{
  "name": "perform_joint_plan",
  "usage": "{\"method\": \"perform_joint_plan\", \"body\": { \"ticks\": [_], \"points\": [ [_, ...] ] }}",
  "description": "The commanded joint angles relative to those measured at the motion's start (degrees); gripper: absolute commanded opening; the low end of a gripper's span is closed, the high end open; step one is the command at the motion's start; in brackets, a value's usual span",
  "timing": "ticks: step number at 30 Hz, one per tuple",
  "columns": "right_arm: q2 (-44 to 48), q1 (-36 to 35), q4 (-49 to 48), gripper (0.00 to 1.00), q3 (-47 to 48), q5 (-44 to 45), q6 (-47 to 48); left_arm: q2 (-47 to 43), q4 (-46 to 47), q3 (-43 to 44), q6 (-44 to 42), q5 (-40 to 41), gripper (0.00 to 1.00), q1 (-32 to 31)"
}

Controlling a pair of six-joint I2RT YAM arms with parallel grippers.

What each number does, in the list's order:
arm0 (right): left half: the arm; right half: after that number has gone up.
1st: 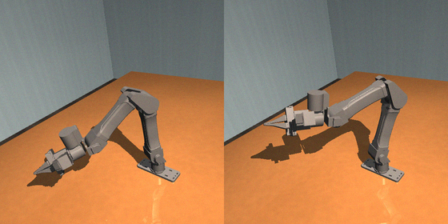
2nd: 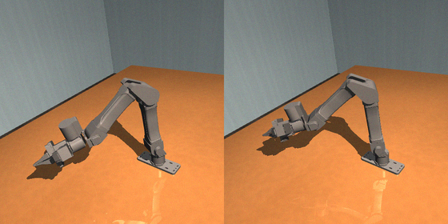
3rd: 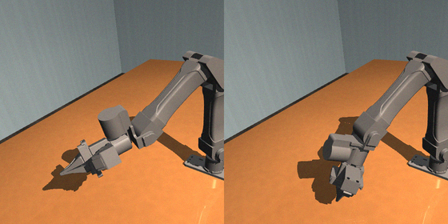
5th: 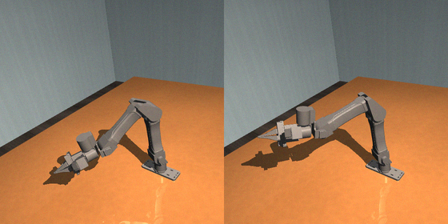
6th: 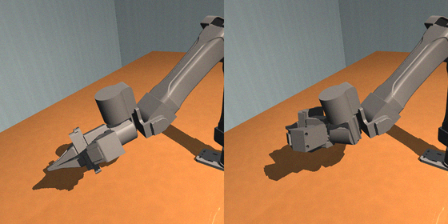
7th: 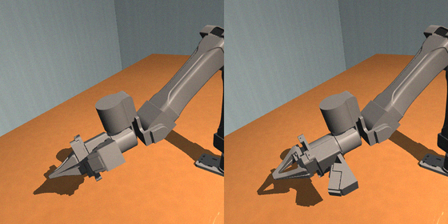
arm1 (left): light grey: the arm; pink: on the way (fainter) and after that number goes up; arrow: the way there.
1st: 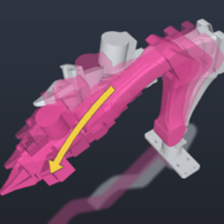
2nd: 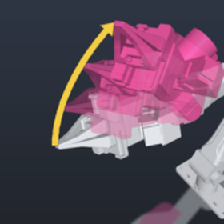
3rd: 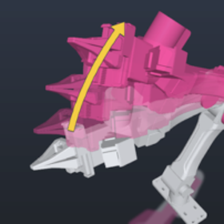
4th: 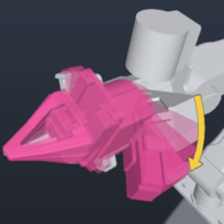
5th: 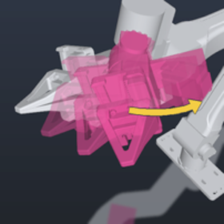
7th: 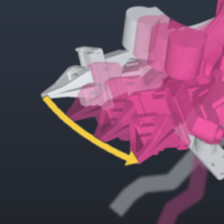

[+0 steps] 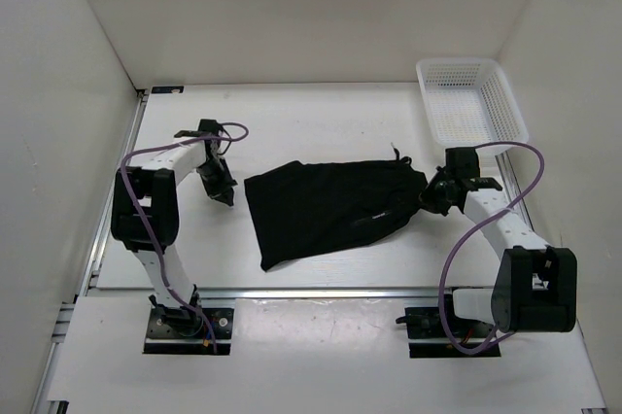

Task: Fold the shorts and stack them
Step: Fold the shorts

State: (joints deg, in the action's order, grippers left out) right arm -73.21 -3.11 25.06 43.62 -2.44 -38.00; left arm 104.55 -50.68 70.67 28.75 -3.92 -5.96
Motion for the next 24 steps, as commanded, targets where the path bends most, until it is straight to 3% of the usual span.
{"method": "perform_joint_plan", "body": {
  "ticks": [1,8,15,18,24],
  "points": [
    [0.52,-0.05,2.54,0.0,2.87,4.19,2.31,-1.63,-0.13,-0.09,-0.1,-2.32,0.1,-2.91],
    [-0.53,-0.05,2.54,0.0,3.93,4.19,3.45,4.86,1.54,0.52,3.68,-2.93,0.1,-10.65],
    [-1.05,-1.36,3.07,0.0,9.28,4.19,9.16,9.18,2.07,3.67,4.82,-2.4,0.1,-10.66],
    [-4.21,-6.62,5.34,0.0,15.78,5.94,12.49,10.4,2.07,3.68,4.82,-2.4,0.1,-10.66],
    [-12.37,-25.25,9.21,0.0,29.82,13.06,16.1,9.88,2.07,3.68,4.82,-2.4,0.1,-10.66]
  ]
}}
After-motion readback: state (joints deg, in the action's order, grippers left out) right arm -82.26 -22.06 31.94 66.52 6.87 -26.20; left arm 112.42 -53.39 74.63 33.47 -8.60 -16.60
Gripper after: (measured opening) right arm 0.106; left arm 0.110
